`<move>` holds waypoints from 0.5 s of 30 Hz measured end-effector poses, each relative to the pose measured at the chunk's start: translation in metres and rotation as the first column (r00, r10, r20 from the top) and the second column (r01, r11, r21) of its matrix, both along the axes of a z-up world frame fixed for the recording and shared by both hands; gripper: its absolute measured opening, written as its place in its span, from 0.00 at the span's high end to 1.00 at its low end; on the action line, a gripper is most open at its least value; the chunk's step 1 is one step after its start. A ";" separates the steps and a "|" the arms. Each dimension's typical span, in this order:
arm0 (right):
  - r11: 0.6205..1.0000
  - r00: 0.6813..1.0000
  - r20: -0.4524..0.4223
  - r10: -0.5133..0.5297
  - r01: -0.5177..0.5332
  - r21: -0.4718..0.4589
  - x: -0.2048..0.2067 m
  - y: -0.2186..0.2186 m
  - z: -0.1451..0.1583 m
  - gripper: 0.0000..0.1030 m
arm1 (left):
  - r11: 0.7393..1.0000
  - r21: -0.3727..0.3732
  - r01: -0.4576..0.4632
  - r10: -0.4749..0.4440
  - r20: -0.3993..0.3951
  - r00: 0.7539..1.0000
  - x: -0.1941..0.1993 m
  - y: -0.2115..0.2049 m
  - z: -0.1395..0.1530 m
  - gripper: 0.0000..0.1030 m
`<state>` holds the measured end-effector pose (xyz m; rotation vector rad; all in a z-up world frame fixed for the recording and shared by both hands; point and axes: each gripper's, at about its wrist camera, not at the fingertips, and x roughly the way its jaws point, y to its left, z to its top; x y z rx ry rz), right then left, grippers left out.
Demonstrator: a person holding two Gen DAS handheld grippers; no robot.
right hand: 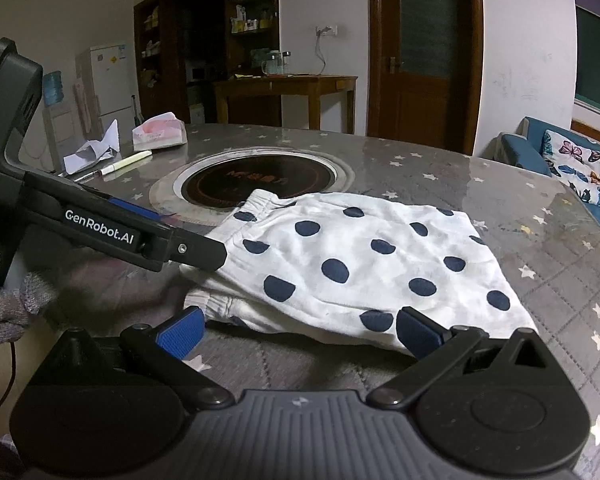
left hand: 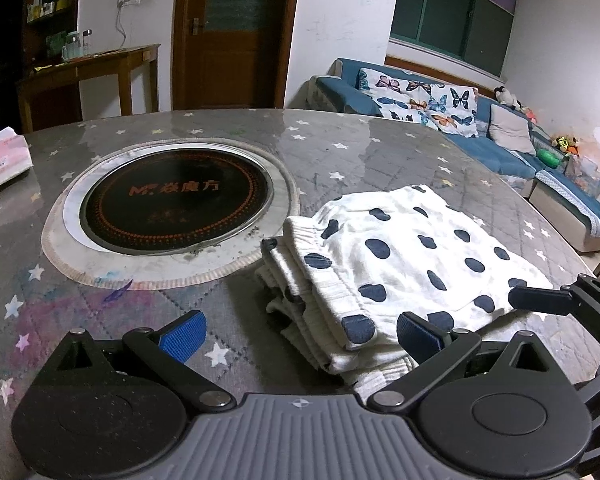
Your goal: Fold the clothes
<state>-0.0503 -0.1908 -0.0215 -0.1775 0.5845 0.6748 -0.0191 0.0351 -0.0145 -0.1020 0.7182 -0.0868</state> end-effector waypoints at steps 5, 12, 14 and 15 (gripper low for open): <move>1.000 1.000 -0.007 0.001 -0.001 0.002 -0.002 0.000 -0.002 0.00 | 1.000 -0.003 0.002 -0.002 0.001 1.000 -0.003 0.000 -0.001 0.00; 1.000 1.000 -0.019 -0.013 0.013 0.014 -0.003 -0.001 -0.006 0.00 | 1.000 -0.013 -0.002 0.002 0.007 1.000 -0.009 0.002 -0.001 0.00; 1.000 1.000 -0.022 -0.017 0.017 0.014 -0.004 -0.002 -0.007 0.00 | 1.000 -0.016 -0.005 0.005 0.006 1.000 -0.011 0.003 -0.001 0.00; 1.000 1.000 -0.023 -0.019 0.019 0.014 -0.004 -0.002 -0.007 0.00 | 1.000 -0.016 -0.005 0.005 0.005 1.000 -0.011 0.002 -0.002 0.00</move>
